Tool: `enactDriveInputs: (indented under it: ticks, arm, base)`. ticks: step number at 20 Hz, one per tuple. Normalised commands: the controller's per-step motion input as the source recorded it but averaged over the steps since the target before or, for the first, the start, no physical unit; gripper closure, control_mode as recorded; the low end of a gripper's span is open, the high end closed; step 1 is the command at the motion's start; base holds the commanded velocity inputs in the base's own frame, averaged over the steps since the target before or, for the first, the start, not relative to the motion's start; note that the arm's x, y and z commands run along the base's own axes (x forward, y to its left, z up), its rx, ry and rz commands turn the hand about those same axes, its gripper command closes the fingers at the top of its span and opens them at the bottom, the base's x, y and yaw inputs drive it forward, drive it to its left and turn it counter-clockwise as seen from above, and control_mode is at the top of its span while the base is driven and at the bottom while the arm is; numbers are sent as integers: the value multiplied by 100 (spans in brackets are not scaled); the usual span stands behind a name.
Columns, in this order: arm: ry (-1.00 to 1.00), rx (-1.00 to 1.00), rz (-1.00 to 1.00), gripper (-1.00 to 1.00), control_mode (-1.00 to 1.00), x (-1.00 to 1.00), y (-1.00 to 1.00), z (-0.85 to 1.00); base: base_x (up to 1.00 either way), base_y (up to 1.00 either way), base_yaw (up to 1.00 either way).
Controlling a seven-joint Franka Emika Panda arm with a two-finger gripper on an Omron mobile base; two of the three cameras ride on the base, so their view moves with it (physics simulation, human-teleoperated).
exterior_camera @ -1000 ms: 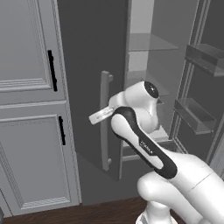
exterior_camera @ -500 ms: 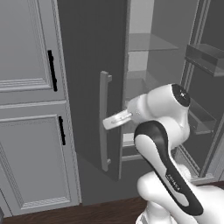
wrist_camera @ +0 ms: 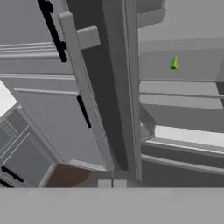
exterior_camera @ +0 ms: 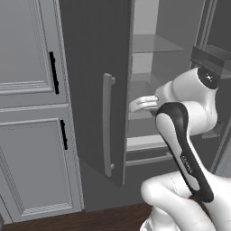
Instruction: Grab a lemon wedge from the fridge and one ice cube from the ice bowl, and put them in the glass of lemonade.
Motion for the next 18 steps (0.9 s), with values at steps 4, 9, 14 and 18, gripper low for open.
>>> enactDriveInputs:
  ticks: [4, 9, 14, 18]
  arm:
    - [6, 2, -7, 100, -100, 58, -83, -8]
    - [4, 2, -10, -100, -100, 48, -7, -30]
    - [0, 12, 18, -100, -100, 59, -1, -14]
    - [0, 18, 45, -100, -100, 34, -11, -7]
  base:
    - [0, 0, 0]
    - [0, 0, 0]
    - [0, 0, 0]
    - [0, 0, 0]
